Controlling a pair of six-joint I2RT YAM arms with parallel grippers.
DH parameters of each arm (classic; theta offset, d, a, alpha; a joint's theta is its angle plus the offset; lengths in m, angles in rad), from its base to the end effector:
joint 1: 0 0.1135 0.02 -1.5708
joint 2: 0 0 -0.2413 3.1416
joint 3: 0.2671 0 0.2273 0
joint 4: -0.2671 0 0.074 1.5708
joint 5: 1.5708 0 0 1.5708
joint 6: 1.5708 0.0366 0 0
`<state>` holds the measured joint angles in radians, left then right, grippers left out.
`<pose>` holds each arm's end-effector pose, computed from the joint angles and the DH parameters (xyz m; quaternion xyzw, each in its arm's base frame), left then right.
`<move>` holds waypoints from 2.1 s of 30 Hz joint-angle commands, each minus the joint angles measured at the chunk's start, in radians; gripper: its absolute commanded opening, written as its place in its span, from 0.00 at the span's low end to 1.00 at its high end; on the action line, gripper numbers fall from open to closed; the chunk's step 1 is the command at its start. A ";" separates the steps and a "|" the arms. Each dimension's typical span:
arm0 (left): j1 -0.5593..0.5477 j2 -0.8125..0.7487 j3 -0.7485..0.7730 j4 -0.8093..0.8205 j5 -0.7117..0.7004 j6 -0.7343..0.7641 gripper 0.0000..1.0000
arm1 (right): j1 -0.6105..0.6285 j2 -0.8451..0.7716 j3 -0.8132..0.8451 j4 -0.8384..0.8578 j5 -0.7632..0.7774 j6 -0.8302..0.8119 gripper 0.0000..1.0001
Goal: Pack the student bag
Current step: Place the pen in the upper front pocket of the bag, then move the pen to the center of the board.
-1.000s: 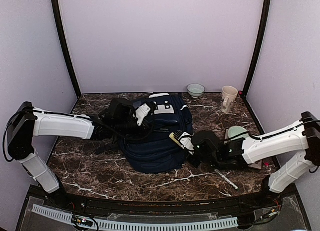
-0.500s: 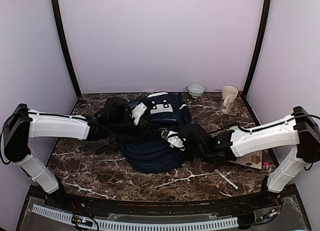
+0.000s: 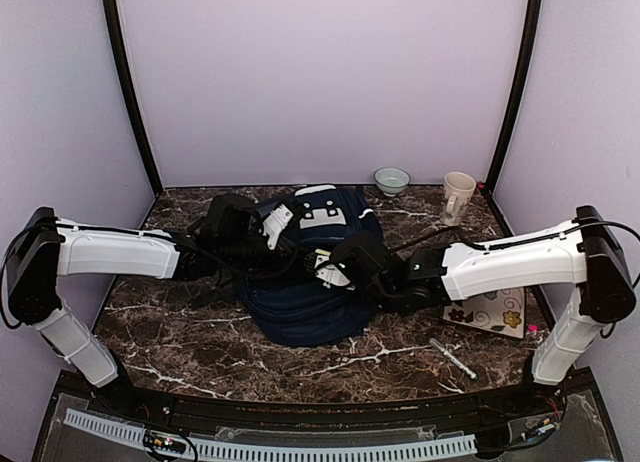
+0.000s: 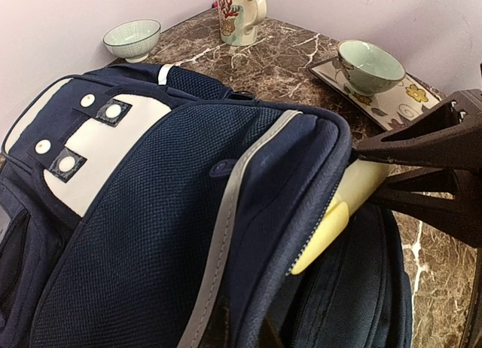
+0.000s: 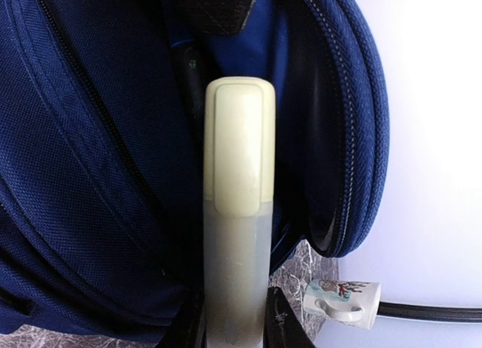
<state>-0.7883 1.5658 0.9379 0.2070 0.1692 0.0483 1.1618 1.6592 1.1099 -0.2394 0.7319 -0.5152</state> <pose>0.2297 -0.2397 0.2296 0.3817 0.7455 -0.2621 0.4795 0.1541 0.2939 0.2187 -0.5508 0.6786 -0.2006 0.4426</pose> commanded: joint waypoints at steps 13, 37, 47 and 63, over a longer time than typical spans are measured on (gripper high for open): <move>0.001 -0.076 0.015 -0.004 0.082 -0.051 0.00 | -0.024 0.092 0.003 0.314 -0.051 -0.260 0.00; 0.001 -0.043 0.007 0.018 0.095 -0.062 0.00 | -0.108 0.007 -0.020 0.371 -0.207 -0.065 0.59; 0.001 -0.004 0.009 0.042 0.094 -0.075 0.00 | -0.108 -0.241 -0.190 0.347 -0.351 0.153 0.60; 0.001 0.044 -0.018 0.075 0.113 -0.076 0.00 | -0.127 -0.410 -0.430 0.045 -0.246 0.912 0.61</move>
<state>-0.7780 1.6016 0.9321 0.2413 0.2466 -0.0120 1.0523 1.2663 0.7380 -0.0731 0.4717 0.1459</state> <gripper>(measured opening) 0.042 0.609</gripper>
